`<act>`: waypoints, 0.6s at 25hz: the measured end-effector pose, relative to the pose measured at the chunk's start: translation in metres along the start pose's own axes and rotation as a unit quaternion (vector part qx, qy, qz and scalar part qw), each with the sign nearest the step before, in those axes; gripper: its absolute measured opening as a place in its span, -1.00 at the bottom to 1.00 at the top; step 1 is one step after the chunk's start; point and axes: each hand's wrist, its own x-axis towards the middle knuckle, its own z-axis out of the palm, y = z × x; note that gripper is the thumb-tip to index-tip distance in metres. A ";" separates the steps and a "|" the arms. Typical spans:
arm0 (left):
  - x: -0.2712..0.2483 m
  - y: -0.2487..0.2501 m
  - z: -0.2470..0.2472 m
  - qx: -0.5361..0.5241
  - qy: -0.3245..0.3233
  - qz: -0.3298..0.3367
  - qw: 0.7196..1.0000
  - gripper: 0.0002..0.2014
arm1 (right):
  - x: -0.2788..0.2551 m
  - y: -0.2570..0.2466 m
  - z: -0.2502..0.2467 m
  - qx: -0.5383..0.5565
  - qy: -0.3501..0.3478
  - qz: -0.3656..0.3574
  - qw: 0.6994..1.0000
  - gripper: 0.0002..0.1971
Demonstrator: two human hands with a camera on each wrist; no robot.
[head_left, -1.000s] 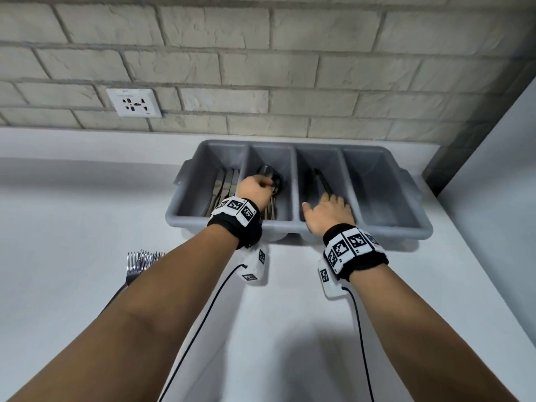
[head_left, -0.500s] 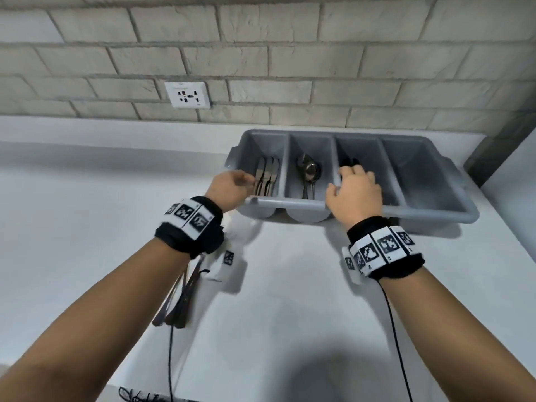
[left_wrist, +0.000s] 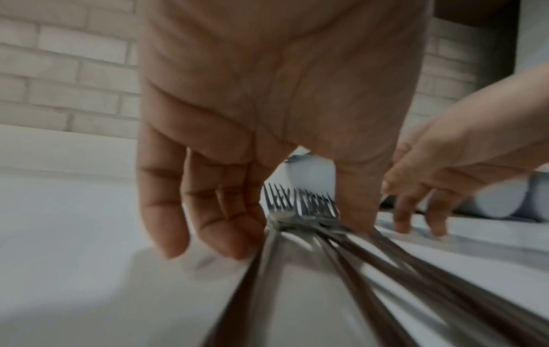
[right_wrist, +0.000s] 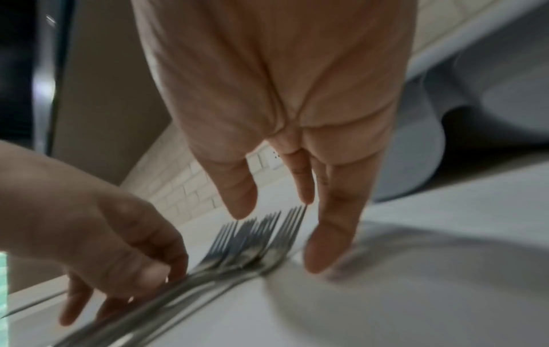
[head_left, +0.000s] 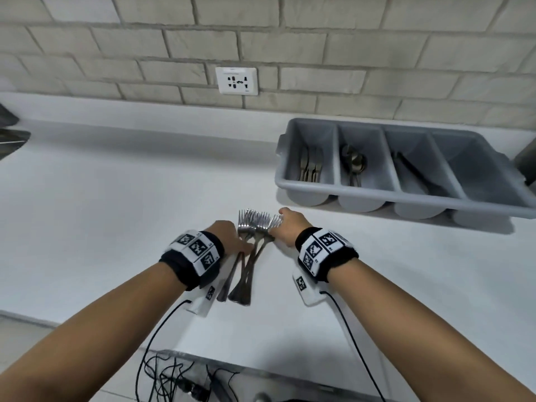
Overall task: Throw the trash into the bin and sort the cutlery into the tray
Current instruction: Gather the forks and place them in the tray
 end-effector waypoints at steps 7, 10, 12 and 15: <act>-0.004 0.022 0.013 -0.059 0.035 0.076 0.995 -0.60 | 0.024 -0.013 0.020 0.006 0.035 0.068 0.997 -0.94; 0.000 0.021 0.010 -0.094 0.027 0.099 0.990 -0.54 | 0.021 -0.013 0.017 -0.037 0.061 0.058 0.996 -0.92; 0.004 0.019 0.008 -0.104 0.019 0.086 0.991 -0.55 | 0.019 -0.011 0.017 0.009 0.070 0.055 0.996 -0.88; 0.005 0.019 0.009 -0.046 0.043 0.077 0.995 -0.55 | 0.022 -0.008 0.022 0.090 0.067 0.062 0.992 -0.83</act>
